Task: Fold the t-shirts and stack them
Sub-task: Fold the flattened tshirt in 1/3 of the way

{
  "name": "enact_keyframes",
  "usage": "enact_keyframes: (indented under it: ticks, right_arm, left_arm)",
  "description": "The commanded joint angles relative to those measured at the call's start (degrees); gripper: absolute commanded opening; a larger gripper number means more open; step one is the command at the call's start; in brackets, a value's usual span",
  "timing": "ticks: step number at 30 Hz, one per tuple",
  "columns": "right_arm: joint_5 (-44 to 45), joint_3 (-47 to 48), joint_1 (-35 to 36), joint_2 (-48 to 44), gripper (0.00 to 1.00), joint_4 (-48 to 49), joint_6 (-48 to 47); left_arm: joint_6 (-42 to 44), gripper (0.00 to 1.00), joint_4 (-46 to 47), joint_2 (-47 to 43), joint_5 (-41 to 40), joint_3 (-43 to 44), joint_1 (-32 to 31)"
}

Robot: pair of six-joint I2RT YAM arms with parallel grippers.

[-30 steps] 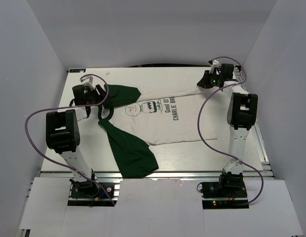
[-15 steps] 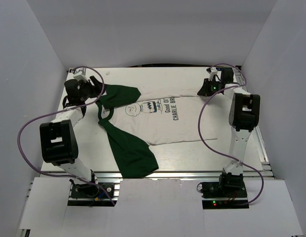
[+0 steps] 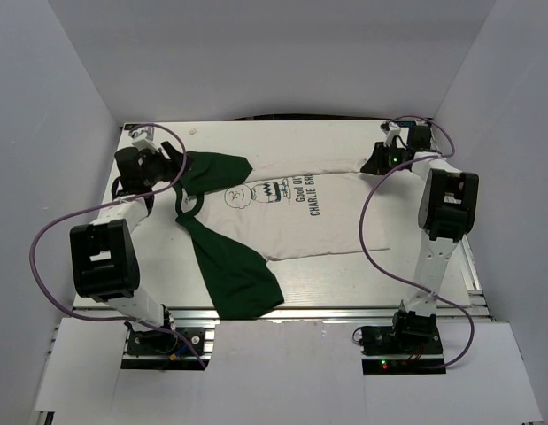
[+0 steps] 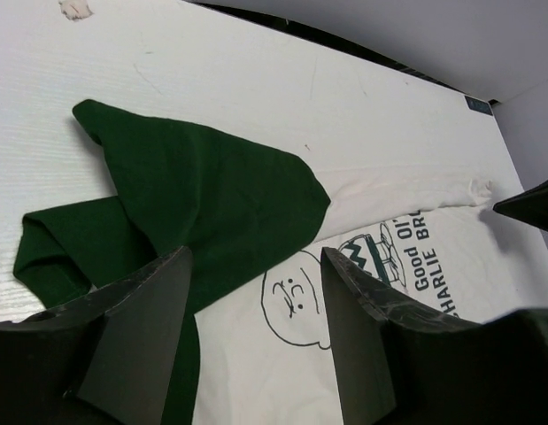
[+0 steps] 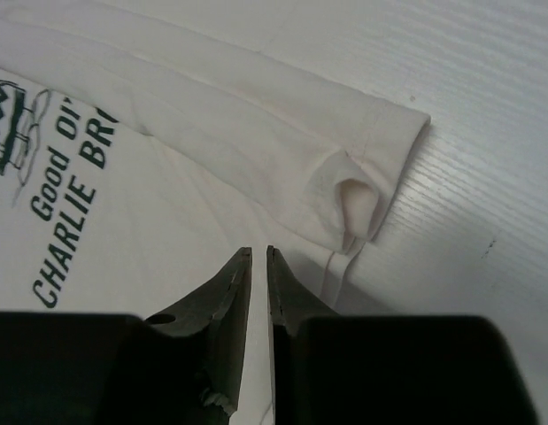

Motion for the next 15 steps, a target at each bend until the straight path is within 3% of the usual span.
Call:
enact_keyframes:
  ticks: [1,3,7,9,15]
  right_arm:
    - [-7.2,2.1,-0.9,-6.3,0.19,3.8,-0.3]
    - [-12.7,2.6,-1.1,-7.5,0.22,3.5,-3.1]
    - [-18.4,2.8,-1.1,-10.3,0.33,2.4,-5.0]
    - [-19.7,1.9,-1.1,-11.0,0.35,2.8,-4.0]
    - [-22.0,-0.1,-1.1,-13.4,0.37,1.3,-3.4]
  left_arm:
    - [-2.0,0.71,-3.2,1.6,1.8,5.0,0.3]
    - [-3.3,0.74,-7.4,4.2,1.3,9.5,0.3]
    - [-5.6,0.76,-26.6,17.2,-1.3,25.3,0.3]
    - [-6.5,0.9,-30.5,21.9,-0.5,34.1,0.3]
    - [-6.4,0.91,-39.9,36.8,0.4,52.6,0.3]
